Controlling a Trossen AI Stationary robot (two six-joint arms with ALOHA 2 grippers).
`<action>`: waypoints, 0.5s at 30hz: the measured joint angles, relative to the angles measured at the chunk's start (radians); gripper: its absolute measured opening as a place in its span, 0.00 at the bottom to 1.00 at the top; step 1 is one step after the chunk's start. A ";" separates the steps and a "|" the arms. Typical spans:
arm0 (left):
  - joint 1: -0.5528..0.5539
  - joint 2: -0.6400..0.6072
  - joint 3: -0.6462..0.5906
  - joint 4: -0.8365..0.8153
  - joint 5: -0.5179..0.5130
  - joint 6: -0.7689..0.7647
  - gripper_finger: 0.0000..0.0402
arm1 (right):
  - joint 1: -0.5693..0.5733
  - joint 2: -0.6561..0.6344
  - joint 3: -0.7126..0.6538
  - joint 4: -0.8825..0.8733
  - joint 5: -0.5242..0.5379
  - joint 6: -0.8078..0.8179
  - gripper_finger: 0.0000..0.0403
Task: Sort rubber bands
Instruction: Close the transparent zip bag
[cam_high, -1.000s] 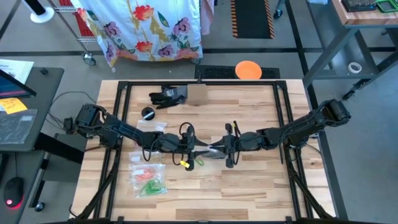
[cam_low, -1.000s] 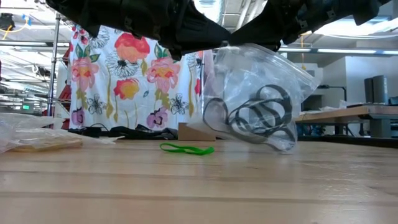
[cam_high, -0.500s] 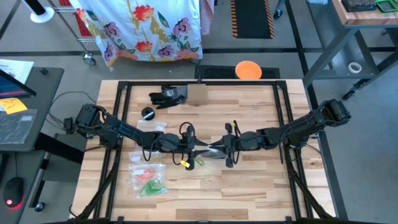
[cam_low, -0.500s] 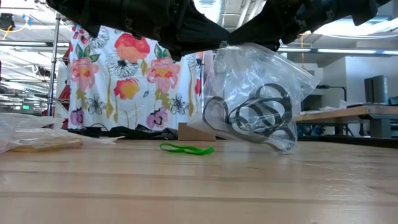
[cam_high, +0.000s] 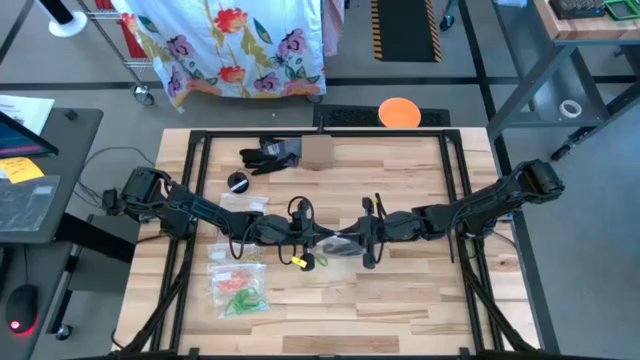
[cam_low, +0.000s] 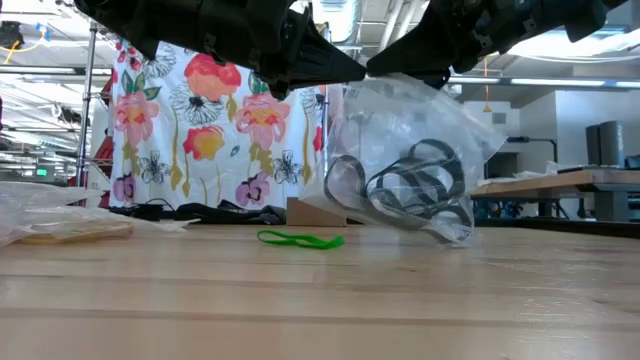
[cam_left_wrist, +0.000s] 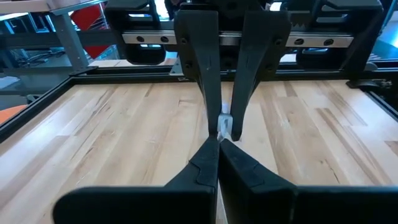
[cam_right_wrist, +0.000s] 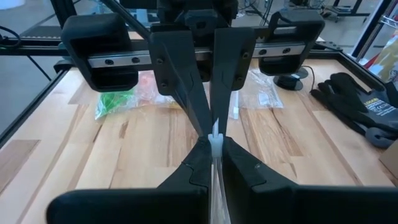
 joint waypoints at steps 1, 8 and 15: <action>-0.001 0.000 0.000 0.000 -0.003 0.000 0.00 | 0.000 0.000 0.000 -0.005 0.000 0.000 0.03; -0.002 0.000 0.000 -0.001 -0.006 0.008 0.00 | 0.001 0.000 0.000 -0.019 0.000 0.000 0.03; -0.010 0.000 0.000 0.001 0.013 0.020 0.00 | 0.002 -0.007 -0.001 -0.030 0.000 0.000 0.03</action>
